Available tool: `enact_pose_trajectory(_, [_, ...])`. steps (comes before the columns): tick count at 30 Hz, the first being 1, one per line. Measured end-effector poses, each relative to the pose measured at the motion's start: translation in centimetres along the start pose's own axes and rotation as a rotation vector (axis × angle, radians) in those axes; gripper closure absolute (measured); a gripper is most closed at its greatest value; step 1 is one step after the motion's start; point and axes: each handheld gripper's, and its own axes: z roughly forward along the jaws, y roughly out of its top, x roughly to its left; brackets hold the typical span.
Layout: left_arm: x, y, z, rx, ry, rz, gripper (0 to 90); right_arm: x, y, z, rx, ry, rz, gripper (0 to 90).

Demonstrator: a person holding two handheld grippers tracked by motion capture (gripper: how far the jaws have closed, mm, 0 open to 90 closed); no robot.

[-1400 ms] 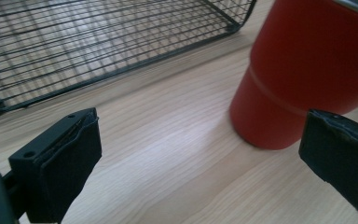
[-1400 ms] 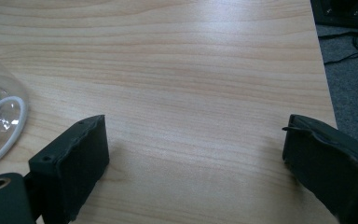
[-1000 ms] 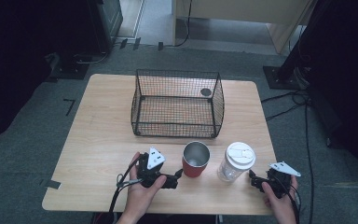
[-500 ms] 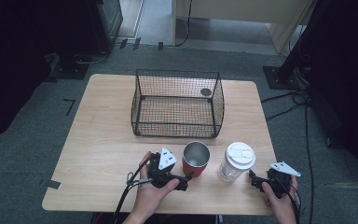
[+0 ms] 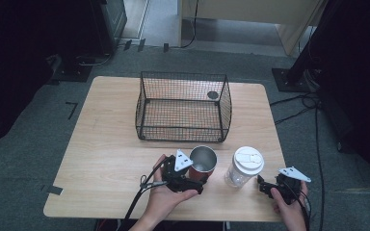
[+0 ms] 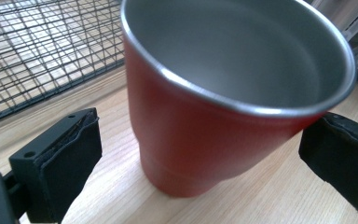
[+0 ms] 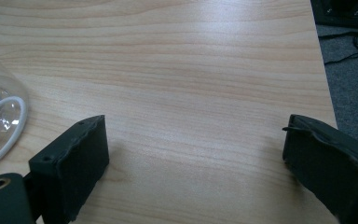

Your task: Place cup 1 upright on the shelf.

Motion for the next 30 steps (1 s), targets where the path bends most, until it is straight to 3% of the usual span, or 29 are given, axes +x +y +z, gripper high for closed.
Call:
enact_pose_trajectory(12, [-0.4,1.1,1.9,0.015,0.009,0.030,2.6,0.0,0.0,0.0,-0.001,0.000,-0.001,6.7])
enact_pose_trajectory(16, [-0.6,1.2,2.1,-0.004,0.014,0.070,6.3,0.0,0.0,0.0,0.000,0.001,0.000,6.7])
enact_pose_trajectory(19, [-0.4,1.2,1.8,-0.022,0.026,0.090,7.3,0.0,0.0,0.0,0.000,0.000,0.001,6.7])
enact_pose_trajectory(24, [0.4,0.9,1.3,-0.040,0.023,0.073,7.8,0.0,0.0,0.0,-0.001,0.001,-0.001,6.6])
enact_pose_trajectory(30, [0.9,1.0,0.2,-0.084,0.050,0.080,8.0,0.0,0.0,0.0,0.000,0.000,0.001,6.6])
